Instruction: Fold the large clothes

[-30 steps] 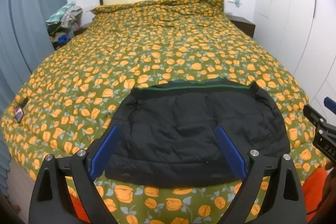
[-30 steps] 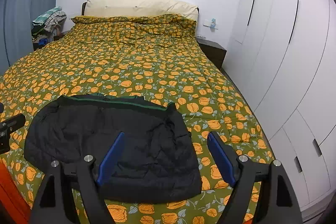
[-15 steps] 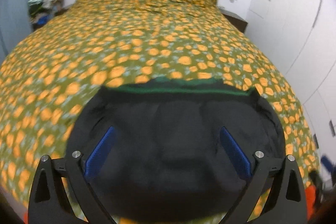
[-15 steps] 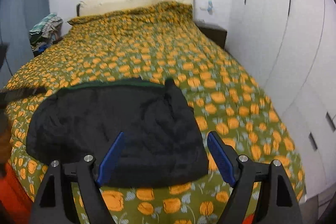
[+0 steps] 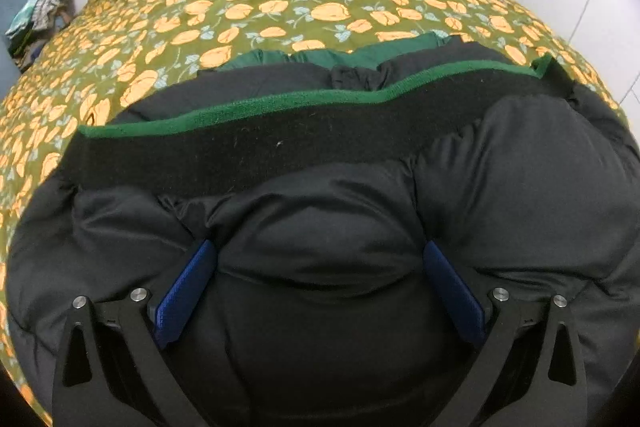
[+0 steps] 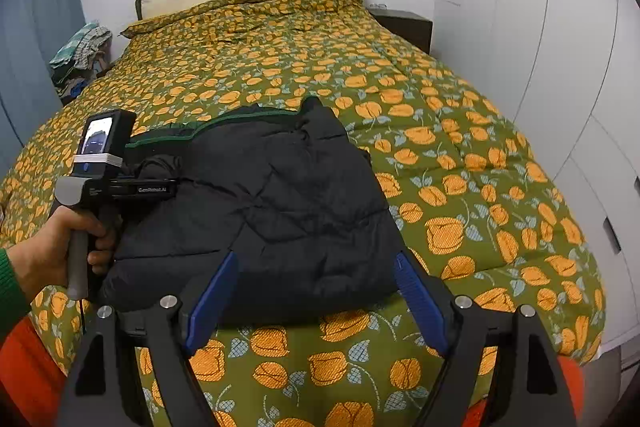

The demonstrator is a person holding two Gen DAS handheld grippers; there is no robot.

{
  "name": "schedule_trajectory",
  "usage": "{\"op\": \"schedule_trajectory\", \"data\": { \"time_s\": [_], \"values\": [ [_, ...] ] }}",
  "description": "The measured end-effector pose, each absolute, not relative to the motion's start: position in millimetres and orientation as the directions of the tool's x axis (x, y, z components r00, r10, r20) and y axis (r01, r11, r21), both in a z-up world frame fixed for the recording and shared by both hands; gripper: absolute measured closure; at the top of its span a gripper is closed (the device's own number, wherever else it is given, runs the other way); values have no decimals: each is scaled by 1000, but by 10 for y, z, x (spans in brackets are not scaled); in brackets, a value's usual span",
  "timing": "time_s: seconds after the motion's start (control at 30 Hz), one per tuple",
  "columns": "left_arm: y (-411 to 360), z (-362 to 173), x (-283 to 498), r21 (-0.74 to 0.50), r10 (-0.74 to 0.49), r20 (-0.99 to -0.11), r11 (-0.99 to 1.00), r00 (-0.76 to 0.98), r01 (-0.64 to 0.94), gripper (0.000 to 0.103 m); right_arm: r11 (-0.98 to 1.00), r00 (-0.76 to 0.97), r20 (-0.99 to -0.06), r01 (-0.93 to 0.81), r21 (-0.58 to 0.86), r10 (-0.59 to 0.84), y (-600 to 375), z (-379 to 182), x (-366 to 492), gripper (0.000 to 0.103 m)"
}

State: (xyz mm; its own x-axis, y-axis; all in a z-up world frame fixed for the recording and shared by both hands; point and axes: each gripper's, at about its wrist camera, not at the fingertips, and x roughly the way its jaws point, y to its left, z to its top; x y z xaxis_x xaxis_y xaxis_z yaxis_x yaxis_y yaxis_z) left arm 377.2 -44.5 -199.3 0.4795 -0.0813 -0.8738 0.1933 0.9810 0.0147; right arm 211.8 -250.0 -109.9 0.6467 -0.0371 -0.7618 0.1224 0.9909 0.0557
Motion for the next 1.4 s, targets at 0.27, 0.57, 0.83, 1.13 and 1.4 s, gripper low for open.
{"op": "schedule_trajectory", "data": {
  "time_s": [0.27, 0.57, 0.83, 1.13, 1.4],
  "values": [
    [-444, -1745, 3073, 66, -104, -853, 950, 512, 304, 3, 989, 682, -730, 138, 54, -55, -2517, -985, 2042, 21],
    [-511, -2018, 3056, 89, -81, -843, 954, 533, 285, 3, 992, 690, -724, 87, 90, 5, -2341, -939, 2036, 21],
    [-489, -1964, 2406, 133, -70, -815, 944, 576, 303, 7, 985, 711, -702, 147, 88, -44, -2510, -935, 1914, 21],
    [-462, -1912, 2380, 128, -60, -824, 949, 564, 287, 10, 948, 692, -718, 170, 270, 80, -2890, -1319, 1995, 21],
    [-387, -1409, 2339, -65, -236, -776, 953, 586, 297, 10, 808, 703, -652, 189, 558, 286, -3753, -1801, 2357, 21]
  ]
}}
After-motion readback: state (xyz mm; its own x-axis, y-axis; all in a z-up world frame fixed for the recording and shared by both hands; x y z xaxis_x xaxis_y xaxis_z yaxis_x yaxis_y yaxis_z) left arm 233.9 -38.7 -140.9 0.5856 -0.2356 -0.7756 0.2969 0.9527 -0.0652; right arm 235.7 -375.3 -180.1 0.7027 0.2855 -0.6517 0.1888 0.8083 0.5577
